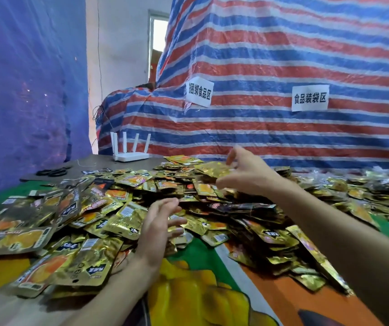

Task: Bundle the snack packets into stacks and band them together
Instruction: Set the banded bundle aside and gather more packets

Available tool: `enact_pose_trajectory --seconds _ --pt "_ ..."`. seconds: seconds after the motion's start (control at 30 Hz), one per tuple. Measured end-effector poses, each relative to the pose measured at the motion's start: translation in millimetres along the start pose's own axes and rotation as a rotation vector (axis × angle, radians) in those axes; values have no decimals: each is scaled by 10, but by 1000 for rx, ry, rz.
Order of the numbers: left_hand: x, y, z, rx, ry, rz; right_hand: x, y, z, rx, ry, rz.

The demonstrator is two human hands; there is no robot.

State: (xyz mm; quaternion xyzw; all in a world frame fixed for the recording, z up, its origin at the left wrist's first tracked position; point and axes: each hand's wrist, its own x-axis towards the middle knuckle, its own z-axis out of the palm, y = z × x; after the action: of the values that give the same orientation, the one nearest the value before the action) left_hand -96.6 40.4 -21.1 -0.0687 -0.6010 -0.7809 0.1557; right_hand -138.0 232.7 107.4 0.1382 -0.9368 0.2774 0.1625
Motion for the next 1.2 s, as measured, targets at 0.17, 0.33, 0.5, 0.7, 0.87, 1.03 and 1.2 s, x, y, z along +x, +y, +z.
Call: enact_pose_trajectory --seconds 0.17,0.33,0.5,0.7,0.87,1.03,1.2 --pt "-41 -37 62 127 -85 18 624 281 -353 -412 285 101" --pt "-24 -45 70 204 -106 48 872 590 -125 -802 217 263" --pt "-52 -12 56 265 -107 89 870 624 29 -852 65 313" --pt "-66 94 66 409 -48 159 765 424 65 -901 49 298" --pt "137 364 -49 842 -44 112 519 103 443 -600 131 -86" --pt "449 646 -348 1440 -98 -170 220 -150 1095 -391 -350 -77" --pt "660 552 -675 1701 44 -432 175 -120 1418 -404 -484 140"
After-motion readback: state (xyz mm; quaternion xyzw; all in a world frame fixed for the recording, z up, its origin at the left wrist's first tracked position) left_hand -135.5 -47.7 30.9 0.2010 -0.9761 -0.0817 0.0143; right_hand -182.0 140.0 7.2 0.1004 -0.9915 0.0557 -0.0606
